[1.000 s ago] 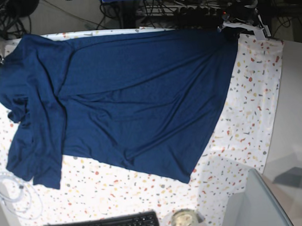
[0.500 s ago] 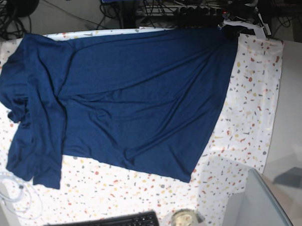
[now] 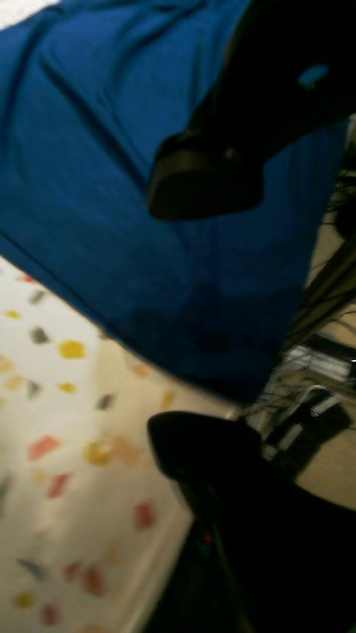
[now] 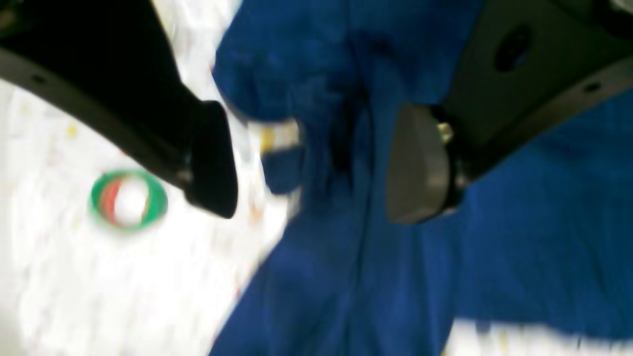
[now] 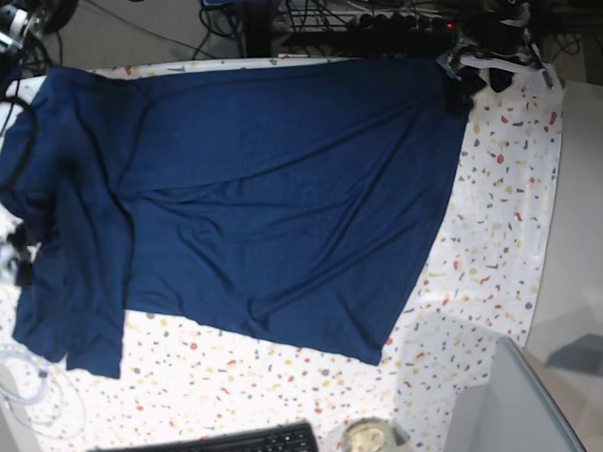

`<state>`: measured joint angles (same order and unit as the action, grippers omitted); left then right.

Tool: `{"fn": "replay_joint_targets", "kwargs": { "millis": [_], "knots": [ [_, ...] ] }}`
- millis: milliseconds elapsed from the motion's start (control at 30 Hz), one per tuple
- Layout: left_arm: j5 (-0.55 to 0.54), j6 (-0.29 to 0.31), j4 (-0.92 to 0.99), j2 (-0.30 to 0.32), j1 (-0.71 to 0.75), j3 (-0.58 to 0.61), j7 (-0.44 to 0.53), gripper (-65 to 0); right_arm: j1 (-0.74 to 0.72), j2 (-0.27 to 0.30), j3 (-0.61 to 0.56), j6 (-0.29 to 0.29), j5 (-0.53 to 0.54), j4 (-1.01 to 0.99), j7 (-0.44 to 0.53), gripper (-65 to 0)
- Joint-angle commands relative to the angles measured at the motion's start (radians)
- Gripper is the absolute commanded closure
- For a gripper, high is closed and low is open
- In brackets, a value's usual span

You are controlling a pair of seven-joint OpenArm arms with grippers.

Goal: Layout the t-shirt on the table in an organized manner, then fold the t-shirt properly
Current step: 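Release the left gripper and move the right gripper to the bunched hem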

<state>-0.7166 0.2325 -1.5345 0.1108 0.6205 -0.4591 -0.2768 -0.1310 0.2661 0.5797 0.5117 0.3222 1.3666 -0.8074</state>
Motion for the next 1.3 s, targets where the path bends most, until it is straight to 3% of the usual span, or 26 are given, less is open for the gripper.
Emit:
{"fn": "replay_joint_targets", "kwargs": {
  "millis": [0, 100, 300, 433, 700, 1067, 1167, 1267],
  "knots": [
    [-0.008, -0.003, -0.016, 0.011, 0.014, -0.034, 0.02, -58.1, -0.066, 0.032, -0.043, -0.041, 0.012, -0.028, 0.023, -47.0],
    [-0.01, -0.003, -0.016, 0.011, 0.014, -0.12, 0.02, -58.1, -0.19, 0.085, -0.205, -0.126, 0.012, -0.241, 0.118, -47.4],
    [-0.01, -0.002, -0.014, 0.011, 0.017, -0.258, 0.018, -58.1, -0.393, 0.114, -0.453, -0.187, 0.012, -0.703, 0.354, -47.4],
    [-0.01, 0.0, -0.005, 0.011, 0.017, -0.287, 0.018, -58.1, -0.428, 0.114, -0.519, -0.227, 0.013, -0.826, 0.458, -47.4],
    [-0.01, 0.0, -0.005, -0.001, 0.006, -0.278, 0.018, -58.1, -0.427, 0.103, -0.531, -0.227, 0.013, -0.847, 0.468, -47.0],
    [-0.008, 0.0, -0.002, -0.003, 0.006, -0.278, 0.018, -58.1, -0.408, 0.081, -0.53, -0.227, 0.015, -0.847, 0.468, -14.3],
    [-0.008, 0.0, 0.021, -0.003, 0.006, -0.278, 0.018, -58.1, -0.407, 0.081, -0.524, -0.227, 0.015, -0.838, 0.468, -2.1],
    [-0.008, 0.0, 0.03, -0.003, 0.006, -0.278, 0.018, -58.1, -0.407, 0.081, -0.524, -0.227, 0.016, -0.837, 0.468, -0.2]
  ]
}}
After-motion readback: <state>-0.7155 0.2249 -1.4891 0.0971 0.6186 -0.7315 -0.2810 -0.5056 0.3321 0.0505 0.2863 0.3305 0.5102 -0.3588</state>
